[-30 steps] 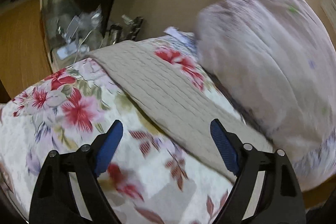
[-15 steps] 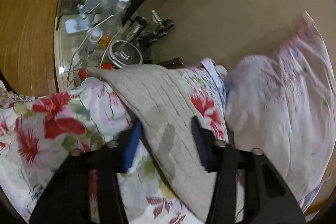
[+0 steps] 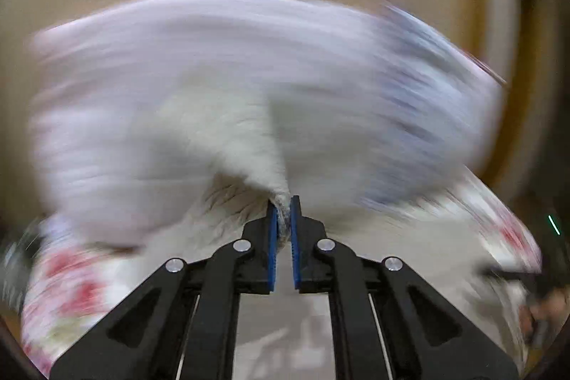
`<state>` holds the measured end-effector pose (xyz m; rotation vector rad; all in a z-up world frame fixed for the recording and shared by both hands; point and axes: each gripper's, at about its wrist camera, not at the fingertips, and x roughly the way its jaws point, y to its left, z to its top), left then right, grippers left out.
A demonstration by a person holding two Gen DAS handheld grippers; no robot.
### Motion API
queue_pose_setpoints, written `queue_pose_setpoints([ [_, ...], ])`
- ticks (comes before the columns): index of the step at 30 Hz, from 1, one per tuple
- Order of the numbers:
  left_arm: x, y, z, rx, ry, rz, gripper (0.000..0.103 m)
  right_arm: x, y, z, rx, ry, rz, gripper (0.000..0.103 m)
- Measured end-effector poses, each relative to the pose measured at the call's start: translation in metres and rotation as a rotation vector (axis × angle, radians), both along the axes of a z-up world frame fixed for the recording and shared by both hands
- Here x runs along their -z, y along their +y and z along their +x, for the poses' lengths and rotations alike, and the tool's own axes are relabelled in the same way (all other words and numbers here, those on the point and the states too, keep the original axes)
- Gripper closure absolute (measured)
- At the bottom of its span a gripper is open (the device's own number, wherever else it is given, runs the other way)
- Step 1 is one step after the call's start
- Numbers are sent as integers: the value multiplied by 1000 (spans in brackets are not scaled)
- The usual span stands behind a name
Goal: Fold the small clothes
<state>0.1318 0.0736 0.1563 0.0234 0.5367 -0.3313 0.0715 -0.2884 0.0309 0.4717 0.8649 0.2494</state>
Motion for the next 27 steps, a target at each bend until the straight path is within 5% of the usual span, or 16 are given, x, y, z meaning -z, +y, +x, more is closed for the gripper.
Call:
queue_pose_setpoints([
  [2, 28, -79, -7, 162, 78, 119, 90, 2, -12, -4, 16, 7, 0, 29],
  [4, 52, -98, -20, 189, 137, 163, 90, 2, -26, -11, 34, 16, 0, 29],
  [9, 84, -7, -58, -96, 264, 111, 45, 6, -74, -52, 90, 48, -4, 29],
  [12, 102, 47, -93, -221, 386, 77, 37, 24, -97, -81, 101, 127, 91, 36],
  [16, 130, 85, -142, -274, 547, -49, 38, 47, -96, -108, 28, 226, 216, 54],
  [19, 132, 84, -177, -260, 567, -127, 45, 64, -82, -135, -52, 285, 357, 65],
  [22, 132, 78, -205, -216, 621, -243, 66, 78, -70, -159, -118, 353, 443, 76],
  [25, 134, 68, -227, -197, 657, -282, 68, 83, -57, -170, -186, 392, 445, 91],
  [27, 139, 59, -234, -176, 693, -308, 78, 79, -50, -170, -212, 376, 439, 93],
])
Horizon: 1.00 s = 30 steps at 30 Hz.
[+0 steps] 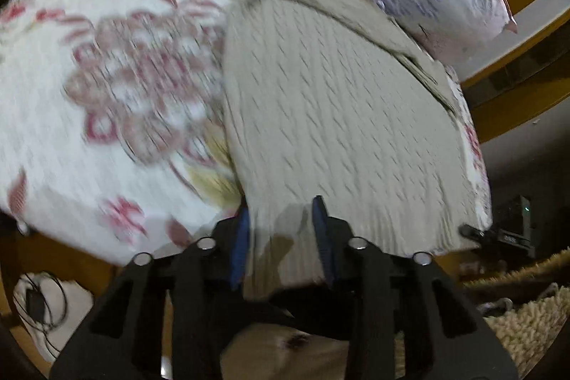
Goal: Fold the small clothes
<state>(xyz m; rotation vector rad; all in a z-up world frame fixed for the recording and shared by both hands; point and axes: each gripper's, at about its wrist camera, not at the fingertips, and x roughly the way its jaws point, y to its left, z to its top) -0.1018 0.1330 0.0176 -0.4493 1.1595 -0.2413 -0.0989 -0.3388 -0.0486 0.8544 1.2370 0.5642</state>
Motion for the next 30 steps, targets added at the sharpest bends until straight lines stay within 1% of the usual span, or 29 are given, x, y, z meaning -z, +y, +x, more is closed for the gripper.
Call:
queue_pose_setpoints([
  [1, 3, -1, -1, 9, 11, -22, 81, -4, 1, 4, -1, -17, 7, 94],
  [3, 5, -5, 10, 21, 8, -48, 97, -18, 4, 20, 12, -91, 20, 94],
  [4, 5, -6, 23, 33, -2, -84, 97, -26, 5, 29, 13, -128, 21, 94],
  [5, 1, -5, 38, 42, -25, -102, 97, -37, 6, 44, 17, -180, 19, 94],
  [7, -13, -2, 69, 51, -92, -106, 97, -59, 4, 77, 43, -280, 29, 94],
  [8, -22, 2, 86, 45, -134, -107, 97, -73, 2, 102, 70, -340, 46, 94],
  [10, -48, 13, 139, 0, -249, -108, 97, -96, 0, 148, 127, -436, 70, 94],
  [11, -56, 17, 158, -22, -288, -96, 97, -101, -3, 167, 152, -466, 69, 94],
  [12, -66, 20, 185, -52, -337, -63, 96, -106, -4, 187, 187, -490, 51, 93],
  [13, -72, 21, 207, -76, -360, -26, 93, -109, -4, 207, 233, -497, 22, 90],
  [14, -75, 23, 225, -98, -366, -2, 77, -106, -8, 229, 290, -482, -4, 81],
  [15, -75, 25, 246, -133, -346, 26, 64, -100, -10, 247, 330, -444, -35, 46],
  [16, -73, 29, 254, -169, -323, 59, 35, -96, -9, 255, 353, -414, -69, 24],
  [17, -72, 32, 260, -202, -302, 96, 27, -91, -10, 259, 387, -383, -94, 24],
  [18, -70, 38, 259, -208, -299, 105, 25, -87, -11, 256, 400, -381, -69, 24],
  [19, -65, 43, 255, -197, -296, 94, 24, -85, -13, 250, 397, -385, -55, 21],
  [20, -58, 47, 253, -188, -282, 88, 24, -81, -12, 240, 384, -393, -77, 21],
  [22, -33, 52, 254, -158, -200, 64, 25, -71, -14, 227, 368, -379, -123, 21],
  [24, -7, 54, 258, -139, -128, 8, 27, -60, -21, 224, 369, -333, -105, 21],
  [26, 6, 49, 260, -128, -102, -24, 30, -53, -27, 220, 370, -309, -82, 21],
  [27, 16, 42, 266, -123, -80, -40, 34, -52, -28, 218, 364, -308, -79, 21],
  [28, 15, 38, 266, -138, -124, -25, 36, -52, -27, 218, 353, -311, -75, 21],
  [29, 17, 34, 268, -134, -124, -46, 56, -53, -28, 220, 341, -313, -71, 21],
  [30, 22, 33, 270, -159, -98, -71, 65, -54, -27, 219, 328, -316, -67, 21],
])
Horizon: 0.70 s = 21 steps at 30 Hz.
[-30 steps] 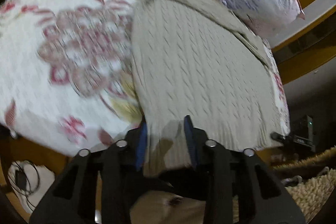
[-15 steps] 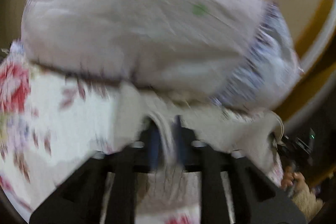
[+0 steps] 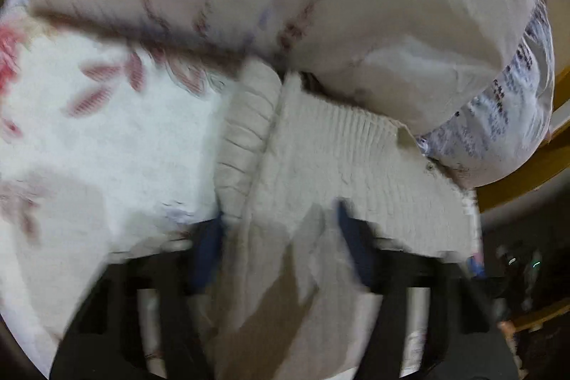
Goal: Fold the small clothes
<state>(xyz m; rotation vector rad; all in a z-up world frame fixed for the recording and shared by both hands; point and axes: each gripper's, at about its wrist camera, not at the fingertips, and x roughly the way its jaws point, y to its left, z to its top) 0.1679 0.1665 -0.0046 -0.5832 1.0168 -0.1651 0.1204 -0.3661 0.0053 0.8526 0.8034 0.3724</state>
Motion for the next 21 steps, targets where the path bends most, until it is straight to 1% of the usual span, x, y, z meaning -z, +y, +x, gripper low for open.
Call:
queue_pose_setpoints([
  [1, 1, 2, 0, -22, 1, -48, 84, -1, 0, 0, -12, -2, -5, 21],
  [2, 0, 1, 1, -27, 8, -117, 84, -2, -3, -1, -20, -3, -9, 21],
  [3, -7, -4, -2, -31, -14, -137, 85, -3, -7, -3, -26, -3, -14, 21],
  [4, -19, -14, -4, -12, -47, -139, 86, -4, -14, -5, -25, -6, -20, 21],
  [6, -48, -45, -8, 54, -120, -148, 86, -9, -25, -8, -17, -13, -33, 21],
  [8, -75, -83, -7, 128, -184, -205, 87, -15, -40, -12, 2, -23, -51, 21],
  [9, -89, -113, -4, 184, -213, -245, 89, -17, -49, -13, 12, -28, -57, 21],
  [11, -103, -165, 5, 266, -245, -294, 90, -21, -66, -14, 40, -33, -66, 21],
  [12, -105, -204, 14, 316, -246, -333, 90, -22, -74, -13, 53, -33, -65, 21],
  [13, -105, -230, 19, 355, -241, -362, 89, -24, -80, -12, 65, -35, -63, 21],
  [14, -99, -267, 28, 407, -219, -387, 87, -25, -86, -9, 75, -34, -66, 21],
  [15, -92, -291, 34, 445, -184, -405, 76, -26, -91, -5, 80, -31, -66, 21],
  [16, -82, -312, 41, 477, -129, -436, 73, -24, -95, 0, 79, -21, -54, 21],
  [17, -77, -318, 43, 480, -95, -462, 69, -22, -97, 4, 74, -9, -39, 20],
  [18, -73, -318, 41, 462, -75, -498, 64, -19, -100, 8, 68, 6, -19, 17],
  [19, -74, -307, 37, 422, -98, -497, 46, -16, -102, 12, 58, 21, 3, 15],
  [20, -77, -290, 32, 364, -139, -448, 26, -13, -102, 16, 41, 34, 20, 13],
  [21, -81, -276, 28, 312, -169, -393, 18, -10, -101, 19, 22, 45, 30, 13],
])
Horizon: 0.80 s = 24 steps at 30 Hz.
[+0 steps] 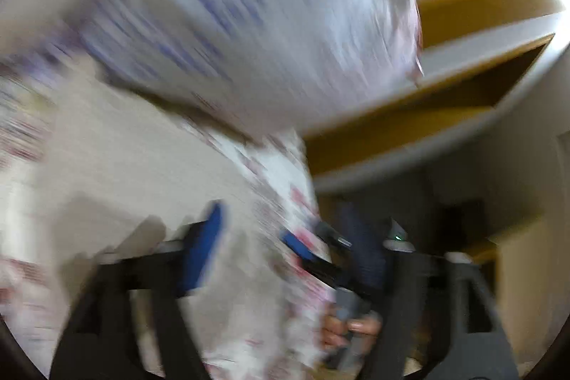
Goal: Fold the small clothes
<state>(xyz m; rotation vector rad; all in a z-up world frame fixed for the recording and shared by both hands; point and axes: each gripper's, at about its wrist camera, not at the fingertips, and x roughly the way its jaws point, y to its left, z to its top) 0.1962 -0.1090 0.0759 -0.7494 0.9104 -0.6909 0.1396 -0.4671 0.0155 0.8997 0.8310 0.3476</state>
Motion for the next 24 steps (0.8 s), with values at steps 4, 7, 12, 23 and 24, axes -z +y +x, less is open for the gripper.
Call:
queue_pose_setpoints([
  [4, 13, 47, -5, -126, 32, 288, 17, 14, 17, 21, -91, 54, 19, 12],
  [7, 47, 42, 1, -47, 170, 391, 16, 28, 38, 38, -170, 105, 17, 12],
  [12, 74, 7, -2, 5, 138, 438, 10, 37, 55, 39, -171, 107, -44, 59],
  [23, 23, 78, -31, 39, -54, 324, 64, -22, 131, 12, -297, -113, -96, 80],
  [24, 26, 85, -30, 9, -52, 379, 60, -18, 141, 16, -313, -102, -123, 80],
])
